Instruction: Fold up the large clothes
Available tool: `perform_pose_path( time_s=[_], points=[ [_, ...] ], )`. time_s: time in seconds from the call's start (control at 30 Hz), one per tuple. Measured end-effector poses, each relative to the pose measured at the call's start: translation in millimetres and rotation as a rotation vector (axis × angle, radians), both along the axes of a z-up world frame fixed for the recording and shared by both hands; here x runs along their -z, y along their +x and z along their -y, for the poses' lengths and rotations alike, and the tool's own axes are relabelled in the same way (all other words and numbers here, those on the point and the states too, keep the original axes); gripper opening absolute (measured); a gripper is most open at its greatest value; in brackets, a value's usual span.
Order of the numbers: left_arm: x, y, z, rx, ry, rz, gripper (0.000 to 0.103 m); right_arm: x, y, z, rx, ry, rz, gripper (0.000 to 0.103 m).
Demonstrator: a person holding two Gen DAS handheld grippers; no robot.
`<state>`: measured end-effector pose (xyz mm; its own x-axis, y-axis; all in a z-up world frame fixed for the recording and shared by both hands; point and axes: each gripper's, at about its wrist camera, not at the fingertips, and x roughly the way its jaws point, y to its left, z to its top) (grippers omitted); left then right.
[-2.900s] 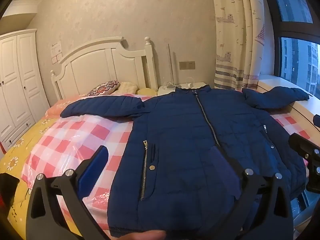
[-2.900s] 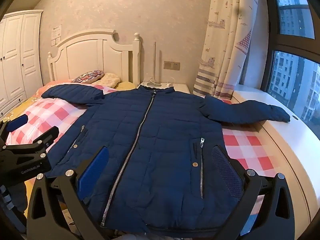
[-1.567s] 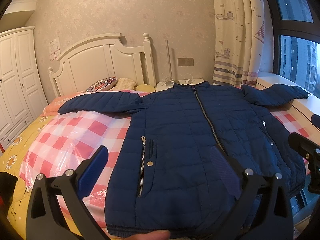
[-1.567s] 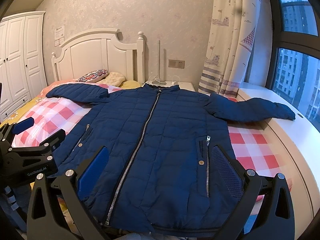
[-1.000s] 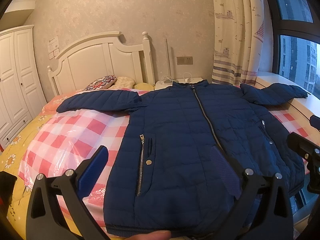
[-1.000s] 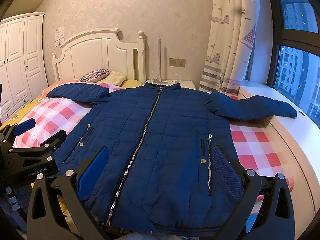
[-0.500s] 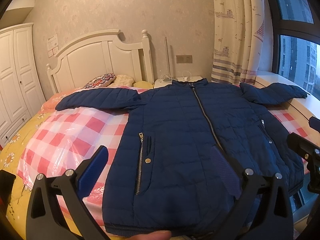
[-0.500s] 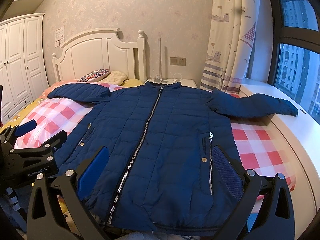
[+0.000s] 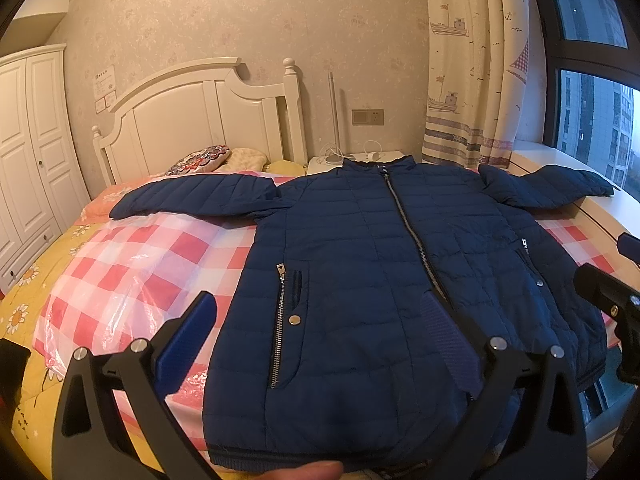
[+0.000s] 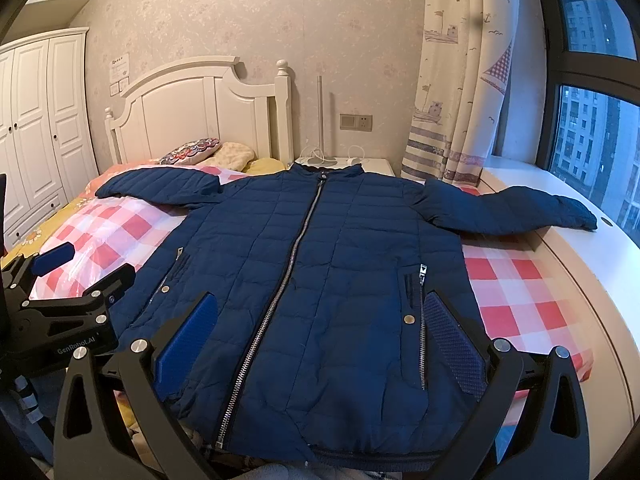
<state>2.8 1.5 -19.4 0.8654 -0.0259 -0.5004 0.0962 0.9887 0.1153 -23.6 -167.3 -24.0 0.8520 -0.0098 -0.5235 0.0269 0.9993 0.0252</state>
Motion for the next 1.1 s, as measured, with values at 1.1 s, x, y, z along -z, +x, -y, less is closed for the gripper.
perform_pose_path(
  time_s=[1.1],
  points=[
    [95, 291, 4, -0.022, -0.059, -0.423, 0.101, 84, 158, 239, 0.395, 0.353, -0.202, 0.099]
  ],
)
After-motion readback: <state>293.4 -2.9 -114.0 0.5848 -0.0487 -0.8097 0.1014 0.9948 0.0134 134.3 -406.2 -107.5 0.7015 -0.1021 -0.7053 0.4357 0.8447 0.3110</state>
